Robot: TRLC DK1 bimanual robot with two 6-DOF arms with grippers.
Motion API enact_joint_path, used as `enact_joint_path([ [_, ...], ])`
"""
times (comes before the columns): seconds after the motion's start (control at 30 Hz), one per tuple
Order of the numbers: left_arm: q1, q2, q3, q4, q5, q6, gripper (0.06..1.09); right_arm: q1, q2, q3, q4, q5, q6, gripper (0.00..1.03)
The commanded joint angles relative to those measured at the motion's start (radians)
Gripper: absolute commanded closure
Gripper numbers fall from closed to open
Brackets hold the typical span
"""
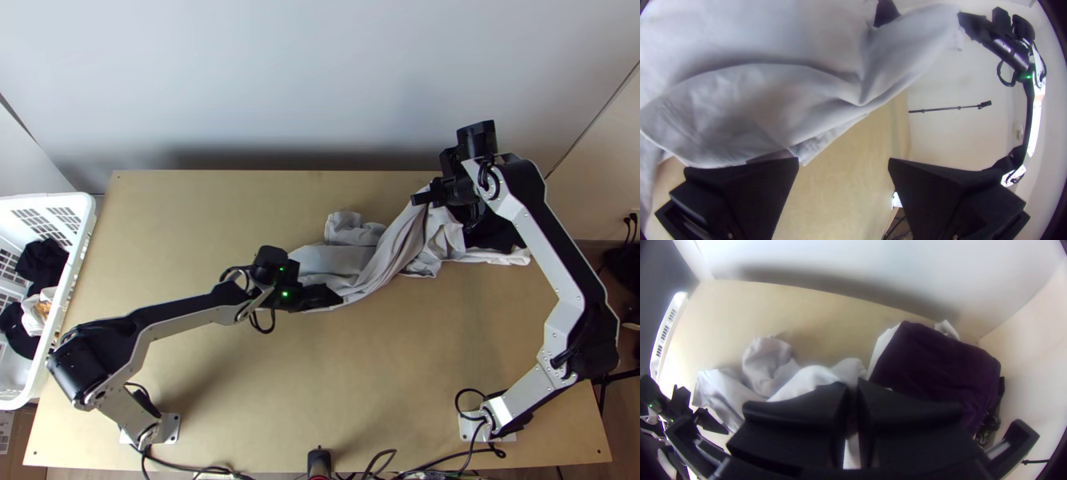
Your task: Fold the t-shirt
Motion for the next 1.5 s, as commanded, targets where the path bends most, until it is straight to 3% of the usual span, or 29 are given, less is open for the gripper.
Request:
enact_joint_path([
  [0.0,-0.05,0.041,0.015,0.013,0.006,-0.022,0.11,-0.004,0.014,0.001,0.0,0.007,0.001,1.0],
  [1.03,0.035,0.122,0.064,0.035,-0.001,-0.009,0.11,0.011,-0.008,-0.041,-0.008,0.012,-0.002,1.0],
  [1.13,0.032,0.125,0.07,0.036,-0.002,-0.011,0.19,0.013,-0.006,-0.041,-0.006,0.013,-0.002,1.0],
  [1.43,0.021,0.137,0.07,0.028,0.016,-0.005,0.2,0.013,-0.006,-0.044,-0.006,0.013,-0.002,1.0],
  [1.47,0.021,0.137,0.071,0.028,0.023,-0.008,0.26,0.014,-0.006,-0.044,-0.006,0.013,-0.002,1.0],
])
